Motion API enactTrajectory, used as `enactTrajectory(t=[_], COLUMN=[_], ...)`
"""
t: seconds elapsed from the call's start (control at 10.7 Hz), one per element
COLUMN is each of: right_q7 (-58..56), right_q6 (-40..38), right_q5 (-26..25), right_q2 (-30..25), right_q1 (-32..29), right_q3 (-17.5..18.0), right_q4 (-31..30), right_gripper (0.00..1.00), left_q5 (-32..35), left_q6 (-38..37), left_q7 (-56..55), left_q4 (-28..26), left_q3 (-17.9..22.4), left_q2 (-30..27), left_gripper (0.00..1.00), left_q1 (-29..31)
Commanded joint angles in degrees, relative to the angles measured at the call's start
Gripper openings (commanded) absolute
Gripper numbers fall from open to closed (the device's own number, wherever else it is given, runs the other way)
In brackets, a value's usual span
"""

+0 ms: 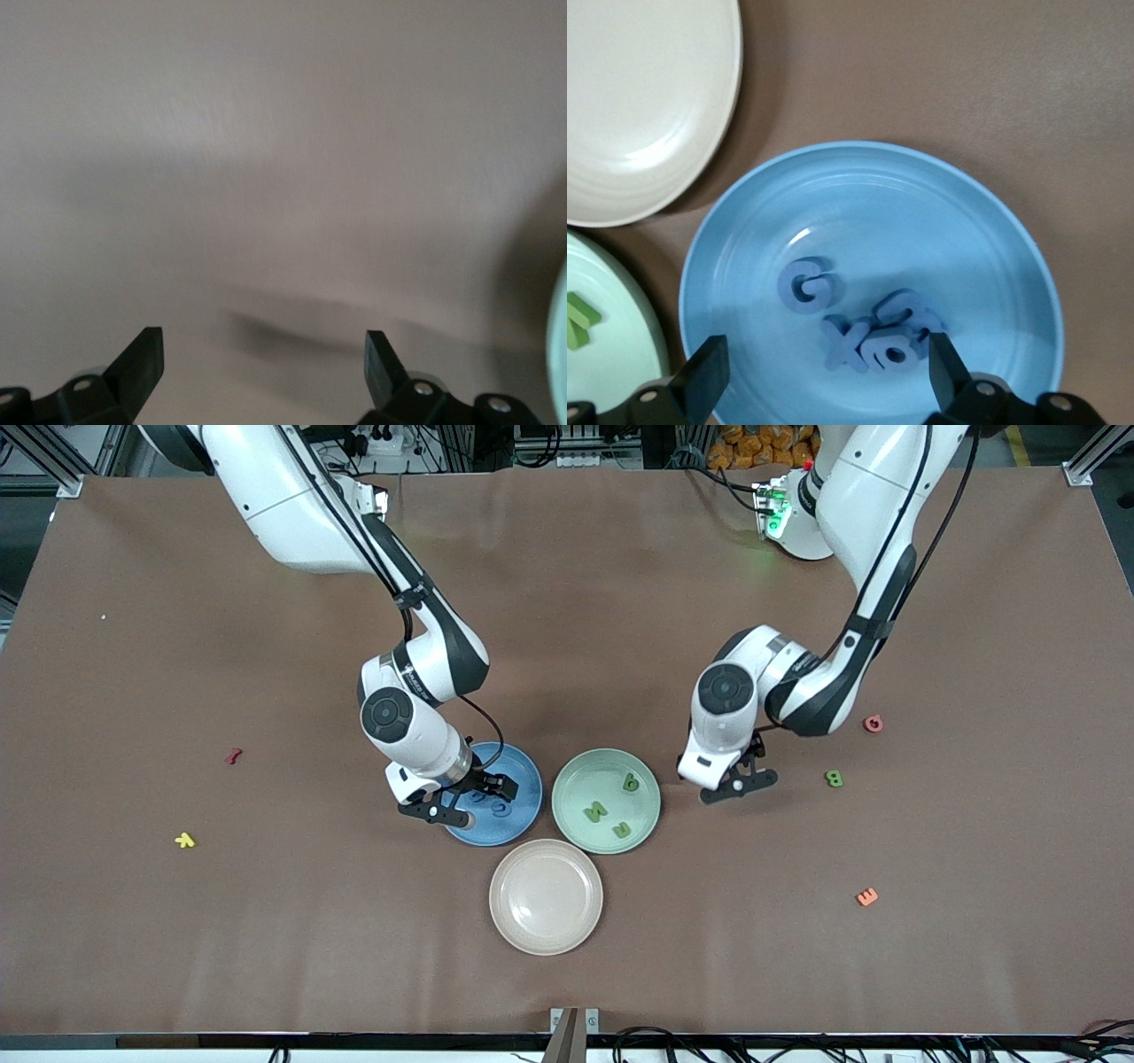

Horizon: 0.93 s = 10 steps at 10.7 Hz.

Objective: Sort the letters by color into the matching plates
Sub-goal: 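Carry the G to the blue plate while the left gripper reaches green 8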

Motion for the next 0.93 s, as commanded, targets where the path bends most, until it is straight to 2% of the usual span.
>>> enactTrajectory(t=[0.0,0.19,0.47,0.56,0.84], right_q7=[-6.21,-10.61,-19.56,-21.51,-24.51], right_q6=[-5.61,-6.59,-11.23,-12.03,-12.39], right_q5=[-0.19,-0.28,-0.28,-0.45,-4.39], right_q2=[-1.27,-1.89,-3.29,-3.73,-5.40], right_q1=[-1.76,-2.38,-2.73,-3.69,-8.08], right_q3=[-0.79,-2.63,-8.25,-9.48,-11.25], right_q4=[1.09,1.01,1.09,1.01,0.92], right_gripper=[1.00,1.00,1.00,1.00,1.00], left_q5=[0.20,0.47,0.47,0.56,0.56], left_q6=[10.00,10.09,10.09,10.01,10.01], left_q7=[-0.93,3.63,13.37,14.45,27.95], left_q4=[-15.79,-15.11,-12.82,-10.55,-8.95], left_q3=[-0.57,-0.75,-0.66,-0.66,-0.66], left_q2=[-8.98,-9.17,-8.12,-6.55,-4.08], left_gripper=[1.00,1.00,1.00,1.00,1.00], left_q1=[3.28,7.16,15.40,17.70,27.36])
